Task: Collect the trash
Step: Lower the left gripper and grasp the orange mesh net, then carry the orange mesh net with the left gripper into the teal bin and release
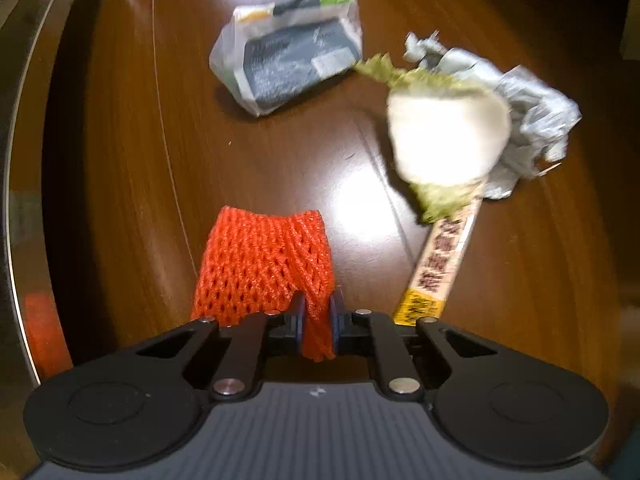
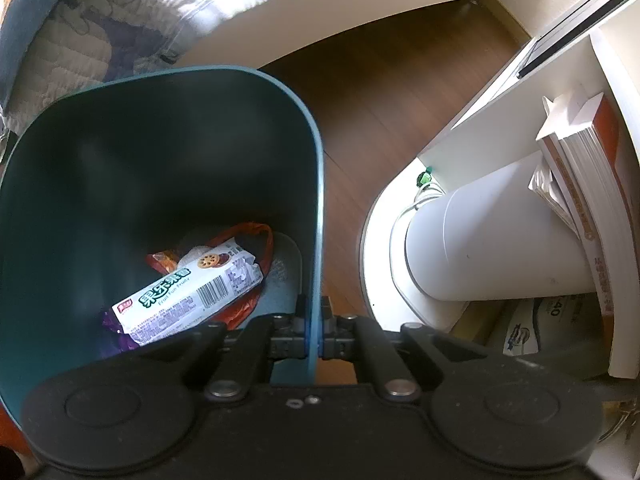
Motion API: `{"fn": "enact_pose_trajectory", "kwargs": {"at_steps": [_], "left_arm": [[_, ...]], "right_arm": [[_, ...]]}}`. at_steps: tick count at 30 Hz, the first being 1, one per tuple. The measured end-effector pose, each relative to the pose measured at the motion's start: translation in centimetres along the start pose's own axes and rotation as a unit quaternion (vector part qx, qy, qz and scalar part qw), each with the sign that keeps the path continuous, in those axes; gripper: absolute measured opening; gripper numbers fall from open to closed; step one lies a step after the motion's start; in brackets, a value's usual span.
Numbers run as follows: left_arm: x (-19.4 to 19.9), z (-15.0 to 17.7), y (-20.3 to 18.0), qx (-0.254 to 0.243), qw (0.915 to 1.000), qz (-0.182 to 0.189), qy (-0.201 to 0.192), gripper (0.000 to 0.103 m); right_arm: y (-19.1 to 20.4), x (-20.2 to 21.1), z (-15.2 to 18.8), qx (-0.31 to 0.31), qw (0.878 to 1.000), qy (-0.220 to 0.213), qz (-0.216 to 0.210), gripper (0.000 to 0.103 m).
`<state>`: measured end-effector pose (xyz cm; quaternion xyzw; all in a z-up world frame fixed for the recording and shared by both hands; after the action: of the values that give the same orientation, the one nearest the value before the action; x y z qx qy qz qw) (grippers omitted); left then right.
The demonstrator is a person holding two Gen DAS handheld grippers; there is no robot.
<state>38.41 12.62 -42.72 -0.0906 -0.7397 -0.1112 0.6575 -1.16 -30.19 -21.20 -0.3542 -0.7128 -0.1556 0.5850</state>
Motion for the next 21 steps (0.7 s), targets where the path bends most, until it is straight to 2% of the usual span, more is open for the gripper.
{"fn": "enact_pose_trajectory", "kwargs": {"at_steps": [2,6,10,13,16,21], "left_arm": [[1.5,-0.1,-0.7,-0.006,0.9999,0.013,-0.009,0.011],[5.7,-1.5,-4.3,-0.056,0.9970,0.030,-0.045,0.011],[11.0,-3.4,-8.5,-0.096,0.9886,0.081,-0.082,0.011],[16.0,-3.9,-12.3,-0.140,0.9745,0.117,-0.131,0.011],[20.0,-3.7,-16.2,-0.179,0.9593,0.151,-0.157,0.011],[25.6,-2.0,-23.4,-0.265,0.9234,0.202,-0.190,0.011]], "right_arm": [[0.1,0.0,-0.1,0.000,1.000,-0.003,-0.003,0.003],[0.0,0.1,-0.2,0.003,1.000,-0.006,-0.006,0.002],[-0.1,0.1,-0.3,0.001,1.000,-0.010,-0.009,0.002],[-0.1,0.0,-0.5,-0.001,1.000,-0.013,-0.011,0.002],[-0.1,0.1,-0.6,-0.002,1.000,-0.016,-0.012,0.002],[0.2,0.3,-1.0,0.000,0.999,-0.027,-0.017,0.002]]}}
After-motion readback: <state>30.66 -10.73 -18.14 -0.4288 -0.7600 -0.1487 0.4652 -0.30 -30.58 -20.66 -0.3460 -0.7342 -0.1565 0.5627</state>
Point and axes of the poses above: each gripper's, at about its wrist camera, not at the fingertips, and x roughly against the way its jaws point, y to its left, z to its underside, the point moved 10 cm from there along -x, roughly the way its jaws point, and after that the axes turned 10 degrees about -x, right-handed, at the moved point
